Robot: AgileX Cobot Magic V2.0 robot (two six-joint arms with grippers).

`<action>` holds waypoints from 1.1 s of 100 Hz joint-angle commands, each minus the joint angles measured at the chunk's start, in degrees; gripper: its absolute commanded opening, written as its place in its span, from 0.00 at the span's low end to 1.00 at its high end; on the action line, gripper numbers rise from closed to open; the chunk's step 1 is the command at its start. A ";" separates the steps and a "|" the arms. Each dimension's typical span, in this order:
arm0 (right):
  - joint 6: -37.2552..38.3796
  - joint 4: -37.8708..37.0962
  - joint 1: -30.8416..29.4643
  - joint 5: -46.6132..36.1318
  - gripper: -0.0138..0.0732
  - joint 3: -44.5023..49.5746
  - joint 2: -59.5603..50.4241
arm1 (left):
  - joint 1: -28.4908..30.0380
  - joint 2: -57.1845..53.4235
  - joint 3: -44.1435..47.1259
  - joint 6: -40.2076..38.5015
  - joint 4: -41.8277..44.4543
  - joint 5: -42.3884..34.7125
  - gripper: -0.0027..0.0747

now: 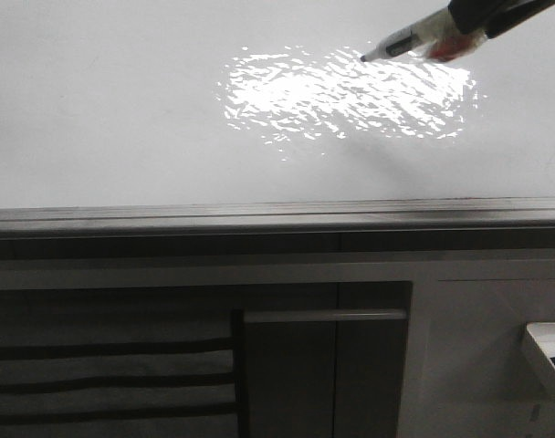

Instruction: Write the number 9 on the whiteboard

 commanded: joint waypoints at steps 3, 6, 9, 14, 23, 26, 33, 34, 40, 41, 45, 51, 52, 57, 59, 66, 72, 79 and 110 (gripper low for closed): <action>0.08 1.11 -0.76 -0.64 0.08 -4.55 0.75 | 0.10 -0.39 -1.52 -0.65 -2.57 -3.40 0.50; 0.08 1.28 -0.76 -1.54 0.08 -3.99 1.03 | 0.10 -0.39 -1.52 -0.65 -2.57 -3.40 0.50; 0.08 1.54 -0.76 -2.51 0.08 -3.65 1.25 | 0.10 -0.39 -1.52 -0.65 -2.57 -3.40 0.50; 0.08 1.61 -0.76 -3.76 0.08 -3.39 1.76 | 0.10 -0.39 -1.52 -0.65 -2.57 -3.40 0.50; 0.08 1.61 -0.76 -5.56 0.08 -3.39 3.02 | 0.10 -0.39 -1.52 -0.65 -2.57 -3.40 0.50; 0.08 1.61 -0.76 -6.00 0.08 -3.39 3.40 | 0.10 -0.39 -1.52 -0.65 -2.57 -3.40 0.50; 0.08 1.61 -0.76 -6.40 0.08 -3.39 4.48 | 0.10 -0.39 -1.52 -0.65 -2.57 -3.50 0.50; 0.08 1.61 -0.76 -6.40 0.08 -3.39 4.61 | 0.10 -0.39 -1.52 -0.65 -2.57 -3.49 0.50; 0.08 1.47 -0.76 -6.56 0.08 -3.39 5.81 | 0.10 -0.39 -1.52 -0.65 -2.57 -3.49 0.50; 0.08 1.46 -0.76 -6.73 0.08 -3.39 5.95 | 0.10 -0.39 -1.52 -0.65 -2.57 -3.49 0.50; 0.08 1.46 -0.76 -7.49 0.08 -3.39 6.64 | 0.10 -0.39 -1.52 -0.65 -2.57 -3.49 0.50; 0.08 1.46 -0.76 -8.49 0.08 -3.39 7.03 | 0.10 -0.39 -1.52 -0.65 -2.57 -3.49 0.50; 0.08 1.46 -0.76 -8.61 0.08 -3.39 7.15 | 0.10 -0.39 -1.52 -0.65 -2.57 -3.49 0.50; 0.08 1.46 -0.76 -9.11 0.08 -3.49 7.18 | 0.10 -0.39 -1.52 -0.65 -2.57 -3.49 0.50; 0.08 1.46 -0.76 -9.28 0.08 -3.49 7.18 | 0.10 -0.39 -1.52 -0.65 -2.57 -3.49 0.50; 0.08 1.46 -0.76 -10.05 0.08 -3.59 7.28 | 0.10 -0.39 -1.52 -0.55 -2.57 -3.66 0.50; 0.08 1.46 -0.76 -11.74 0.08 -3.59 7.63 | 0.10 -0.39 -1.52 -0.55 -2.57 -3.92 0.50; 0.08 1.46 -0.76 -12.39 0.08 -4.43 8.88 | 0.10 -0.39 -1.52 -0.55 -2.57 -4.49 0.50; -0.61 -1.01 0.23 -2.27 0.08 -7.04 12.52 | 0.10 -0.39 -1.52 -0.55 -2.57 -5.31 0.50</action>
